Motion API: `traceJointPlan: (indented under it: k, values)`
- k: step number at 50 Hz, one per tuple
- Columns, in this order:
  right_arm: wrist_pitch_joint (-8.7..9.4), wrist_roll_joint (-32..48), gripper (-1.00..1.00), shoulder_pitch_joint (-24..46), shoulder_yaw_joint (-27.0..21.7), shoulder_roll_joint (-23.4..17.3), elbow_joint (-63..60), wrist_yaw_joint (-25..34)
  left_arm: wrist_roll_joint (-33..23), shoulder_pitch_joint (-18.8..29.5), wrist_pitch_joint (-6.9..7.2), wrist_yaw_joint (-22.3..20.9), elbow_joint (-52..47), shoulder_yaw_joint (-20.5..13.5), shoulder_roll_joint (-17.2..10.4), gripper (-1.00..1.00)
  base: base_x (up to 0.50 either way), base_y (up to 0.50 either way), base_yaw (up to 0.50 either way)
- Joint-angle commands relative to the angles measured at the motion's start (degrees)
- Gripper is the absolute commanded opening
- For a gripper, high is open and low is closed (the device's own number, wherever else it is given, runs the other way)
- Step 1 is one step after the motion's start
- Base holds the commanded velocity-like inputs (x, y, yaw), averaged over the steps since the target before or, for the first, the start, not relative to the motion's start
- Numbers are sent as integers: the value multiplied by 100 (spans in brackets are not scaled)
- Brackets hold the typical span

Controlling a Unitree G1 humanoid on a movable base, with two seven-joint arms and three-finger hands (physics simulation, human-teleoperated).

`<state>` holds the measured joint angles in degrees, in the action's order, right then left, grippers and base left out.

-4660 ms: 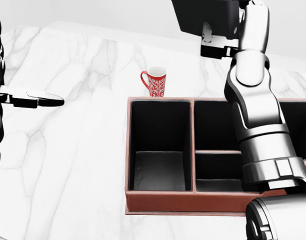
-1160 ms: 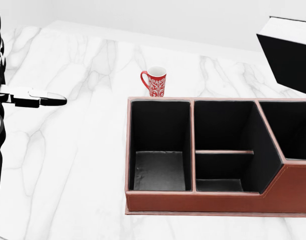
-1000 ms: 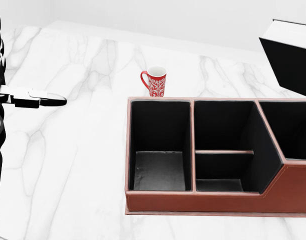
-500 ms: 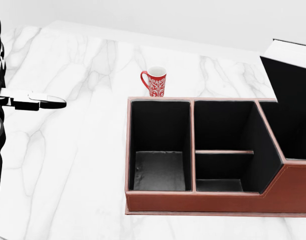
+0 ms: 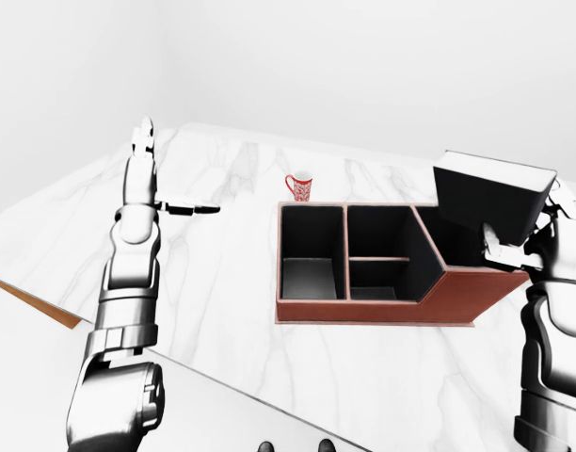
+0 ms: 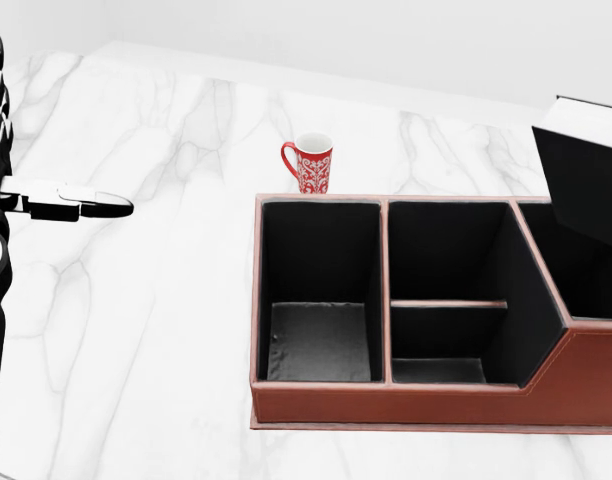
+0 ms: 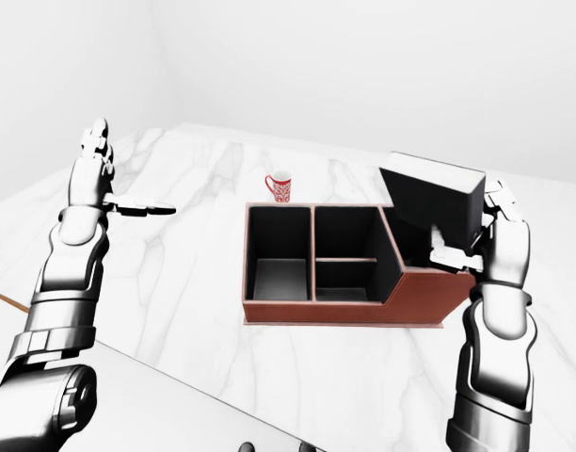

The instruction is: Pick up the book and place it in the right compartment of the caddy.

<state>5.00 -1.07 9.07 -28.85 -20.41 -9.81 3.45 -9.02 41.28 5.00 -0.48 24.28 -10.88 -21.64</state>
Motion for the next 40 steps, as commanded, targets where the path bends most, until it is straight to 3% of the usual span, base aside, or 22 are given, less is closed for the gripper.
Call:
traceJointPlan:
  k: [1,5,19,23,40]
  values:
    - [0,-301,-100,68,-108,-62,191,-117,-2,25,0,-2,46,-3,-7,100,0,0,0]
    - [0,-434,-100,200,-166,-234,-9,-123,5,36,0,-16,6,-6,-23,100,0,0,0]
    - [0,-719,-100,-27,-319,-139,-278,50,11,10,0,2,67,-6,-16,100,0,0,0]
    - [0,-901,-100,115,-442,-310,-709,145,13,8,0,11,82,-8,-15,100,0,0,0]
    - [0,-952,-100,-166,-578,-105,-1173,420,4,5,0,8,34,4,-1,100,0,0,0]
